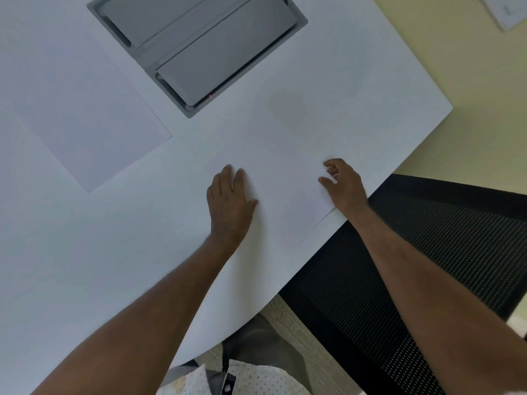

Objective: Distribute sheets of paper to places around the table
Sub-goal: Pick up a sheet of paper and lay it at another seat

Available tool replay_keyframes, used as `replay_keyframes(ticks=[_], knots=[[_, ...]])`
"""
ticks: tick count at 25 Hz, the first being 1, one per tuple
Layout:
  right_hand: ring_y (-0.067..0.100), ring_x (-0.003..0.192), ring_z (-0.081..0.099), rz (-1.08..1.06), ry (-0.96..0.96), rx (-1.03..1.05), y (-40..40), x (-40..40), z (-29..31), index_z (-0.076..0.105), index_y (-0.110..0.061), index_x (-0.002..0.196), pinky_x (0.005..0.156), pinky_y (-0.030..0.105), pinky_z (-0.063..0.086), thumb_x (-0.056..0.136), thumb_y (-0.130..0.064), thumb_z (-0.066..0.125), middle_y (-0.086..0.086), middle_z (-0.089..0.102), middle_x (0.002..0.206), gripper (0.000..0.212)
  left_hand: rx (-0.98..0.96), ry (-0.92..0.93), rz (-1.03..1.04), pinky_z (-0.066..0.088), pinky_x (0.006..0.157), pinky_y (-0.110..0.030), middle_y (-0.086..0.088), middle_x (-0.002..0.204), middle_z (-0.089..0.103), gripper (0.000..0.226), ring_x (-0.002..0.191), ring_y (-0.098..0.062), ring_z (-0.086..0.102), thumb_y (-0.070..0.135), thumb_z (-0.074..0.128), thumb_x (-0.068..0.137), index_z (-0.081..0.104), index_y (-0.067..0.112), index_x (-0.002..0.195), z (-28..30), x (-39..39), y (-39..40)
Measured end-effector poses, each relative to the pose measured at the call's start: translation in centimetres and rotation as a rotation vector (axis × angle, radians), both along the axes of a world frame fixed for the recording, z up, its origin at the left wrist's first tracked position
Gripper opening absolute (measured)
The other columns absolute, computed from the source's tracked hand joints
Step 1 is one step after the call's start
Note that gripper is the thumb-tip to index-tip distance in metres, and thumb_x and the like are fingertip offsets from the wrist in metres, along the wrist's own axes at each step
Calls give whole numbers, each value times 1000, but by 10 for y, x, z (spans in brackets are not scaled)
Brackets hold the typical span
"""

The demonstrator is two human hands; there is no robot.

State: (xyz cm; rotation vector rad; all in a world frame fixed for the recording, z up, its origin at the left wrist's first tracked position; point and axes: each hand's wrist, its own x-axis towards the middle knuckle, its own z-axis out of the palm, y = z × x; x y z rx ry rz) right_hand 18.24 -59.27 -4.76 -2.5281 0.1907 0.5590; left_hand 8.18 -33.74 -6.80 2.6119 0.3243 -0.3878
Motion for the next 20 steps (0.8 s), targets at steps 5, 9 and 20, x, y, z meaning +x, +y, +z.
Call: replay_keyframes(ticks=[5, 9, 20], knots=[[26, 128, 50, 256, -156, -201, -12, -12, -5, 56, -18, 140, 103, 44, 51, 99, -22, 67, 6, 54, 139, 43, 12, 22, -108, 13, 128, -51, -18, 172, 9, 77, 159, -38, 9, 41, 57, 102, 21, 8, 161, -8, 11, -3], [26, 131, 46, 309, -128, -238, -18, -18, -10, 50, -16, 148, 103, 39, 48, 103, -31, 61, 8, 51, 143, 50, -19, 17, -134, 10, 129, -51, -16, 173, 6, 76, 160, -36, 4, 40, 54, 103, 19, 7, 162, -13, 23, -4], [30, 129, 46, 273, -146, -239, -22, -9, -14, 48, -15, 151, 102, 41, 48, 102, -30, 62, 12, 50, 143, 53, 5, 7, -263, 10, 129, -49, -22, 172, 2, 89, 160, -36, 0, 54, 50, 101, 14, 2, 162, -26, 24, 5]])
